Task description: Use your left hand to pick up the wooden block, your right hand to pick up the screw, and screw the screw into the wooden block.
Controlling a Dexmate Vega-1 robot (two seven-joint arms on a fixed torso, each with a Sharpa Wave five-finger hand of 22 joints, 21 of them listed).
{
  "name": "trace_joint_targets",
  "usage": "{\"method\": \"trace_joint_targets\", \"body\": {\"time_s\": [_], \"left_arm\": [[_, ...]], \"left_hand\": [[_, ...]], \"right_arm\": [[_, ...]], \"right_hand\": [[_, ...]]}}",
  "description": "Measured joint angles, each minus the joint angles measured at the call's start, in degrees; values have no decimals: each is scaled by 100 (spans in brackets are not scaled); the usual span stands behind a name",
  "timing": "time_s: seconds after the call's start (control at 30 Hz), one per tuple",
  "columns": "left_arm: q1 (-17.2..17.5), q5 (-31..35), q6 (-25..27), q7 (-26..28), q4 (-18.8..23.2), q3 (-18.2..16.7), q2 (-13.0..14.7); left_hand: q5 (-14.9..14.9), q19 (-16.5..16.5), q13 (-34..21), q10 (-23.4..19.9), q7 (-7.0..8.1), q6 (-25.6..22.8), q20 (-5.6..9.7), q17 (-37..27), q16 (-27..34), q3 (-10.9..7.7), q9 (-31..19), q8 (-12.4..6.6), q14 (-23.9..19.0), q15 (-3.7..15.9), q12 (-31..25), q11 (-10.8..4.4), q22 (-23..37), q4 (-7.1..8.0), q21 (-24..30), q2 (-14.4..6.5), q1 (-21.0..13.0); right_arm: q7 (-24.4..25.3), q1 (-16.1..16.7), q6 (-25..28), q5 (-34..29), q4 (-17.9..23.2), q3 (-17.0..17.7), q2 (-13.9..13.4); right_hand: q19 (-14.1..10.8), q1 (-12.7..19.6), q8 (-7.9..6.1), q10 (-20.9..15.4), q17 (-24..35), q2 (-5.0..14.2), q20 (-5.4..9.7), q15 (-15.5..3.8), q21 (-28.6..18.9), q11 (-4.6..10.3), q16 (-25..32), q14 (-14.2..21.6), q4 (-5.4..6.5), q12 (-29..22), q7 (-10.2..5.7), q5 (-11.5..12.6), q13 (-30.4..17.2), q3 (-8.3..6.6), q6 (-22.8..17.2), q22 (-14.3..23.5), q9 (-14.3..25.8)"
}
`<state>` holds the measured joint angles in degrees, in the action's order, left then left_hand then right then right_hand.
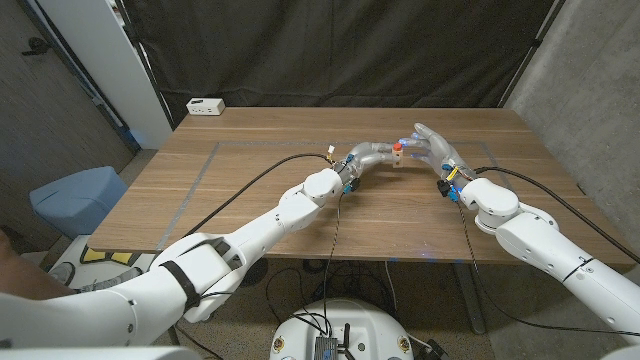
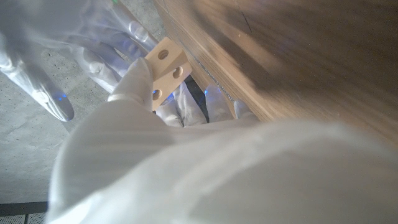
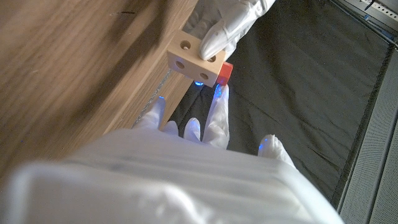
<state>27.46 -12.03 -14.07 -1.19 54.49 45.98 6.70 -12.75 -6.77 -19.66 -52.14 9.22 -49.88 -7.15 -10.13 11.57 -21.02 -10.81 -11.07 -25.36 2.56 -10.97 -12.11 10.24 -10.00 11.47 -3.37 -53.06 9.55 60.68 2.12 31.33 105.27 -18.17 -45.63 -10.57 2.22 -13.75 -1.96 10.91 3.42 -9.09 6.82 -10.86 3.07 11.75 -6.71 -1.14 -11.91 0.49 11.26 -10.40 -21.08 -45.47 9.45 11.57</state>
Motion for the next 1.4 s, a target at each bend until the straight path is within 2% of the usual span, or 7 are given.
{"method": "trace_joint_targets", "body": {"time_s": [0.23, 0.77, 0.83, 0.93, 1.23, 1.4], "left_arm": [[-43, -17, -31, -20, -114, -6, -36], [-104, -37, -74, -61, -264, -11, -101], [-108, -38, -76, -60, -282, -12, -101], [-110, -38, -76, -61, -287, -12, -103], [-122, -42, -77, -60, -313, -13, -105], [-123, -42, -76, -60, -314, -13, -105]], "left_hand": [[17, 0, 0, -5, 0, 0, 0, 0, 0, 0, 0, 1, 0, 0, 1, 6, 0, 0, 0, -4, 4], [-6, 0, 0, -8, 0, 0, 0, -1, 0, 0, 5, 23, 0, 0, 2, 8, 0, 0, 0, -8, 8], [-6, 0, 0, -7, 0, 0, 0, -1, 0, 0, 4, 23, 0, 0, 2, 8, 0, 0, 0, -6, 8], [-6, 0, 0, -7, 0, 0, 0, -1, 0, 0, 3, 23, 0, 0, 2, 7, 0, 0, 0, -6, 8], [-4, 0, 0, -6, 0, 0, 0, -1, 0, 0, -1, 23, 0, 0, 2, 5, 0, 0, 0, -6, 8], [-1, 0, 0, -5, 0, 0, 0, -1, 0, 0, -1, 23, 0, 0, 2, 4, 0, 0, 0, -6, 8]], "right_arm": [[19, 0, 33, 0, 8, 1, 9], [-33, -18, 57, 25, 0, -26, 20], [-41, -28, 57, 31, -16, -25, 19], [-82, -40, 44, 49, -40, -30, 22], [-101, -50, 9, 71, -64, -34, 35], [-15, -22, -8, 62, -61, -23, 45]], "right_hand": [[-31, 22, -59, -135, 0, 22, 30, -38, 0, 73, 0, 37, -24, -1, 72, 0, 0, -24, -215, 0, 4], [-155, 53, -178, -391, 1, 53, 92, -88, 0, 104, 34, 192, -48, -43, 115, 0, 0, -48, -726, 0, -13], [-153, 53, -178, -441, 1, 53, 90, -101, 0, 93, 34, 205, -48, -43, 156, 0, 0, -48, -767, 0, -13], [-153, 53, -178, -441, 1, 53, 90, -118, 0, 93, 34, 222, -48, -43, 124, 0, 0, -48, -798, 0, -13], [-205, 53, -178, -577, 2, 53, 99, -132, 0, 81, 34, 290, -48, -43, 165, 0, 0, -48, -899, 0, -13], [-298, 53, -178, -666, 2, 53, 93, -108, 0, -11, 55, 395, -63, -43, 165, 0, 0, -63, -961, 0, -13]]}}
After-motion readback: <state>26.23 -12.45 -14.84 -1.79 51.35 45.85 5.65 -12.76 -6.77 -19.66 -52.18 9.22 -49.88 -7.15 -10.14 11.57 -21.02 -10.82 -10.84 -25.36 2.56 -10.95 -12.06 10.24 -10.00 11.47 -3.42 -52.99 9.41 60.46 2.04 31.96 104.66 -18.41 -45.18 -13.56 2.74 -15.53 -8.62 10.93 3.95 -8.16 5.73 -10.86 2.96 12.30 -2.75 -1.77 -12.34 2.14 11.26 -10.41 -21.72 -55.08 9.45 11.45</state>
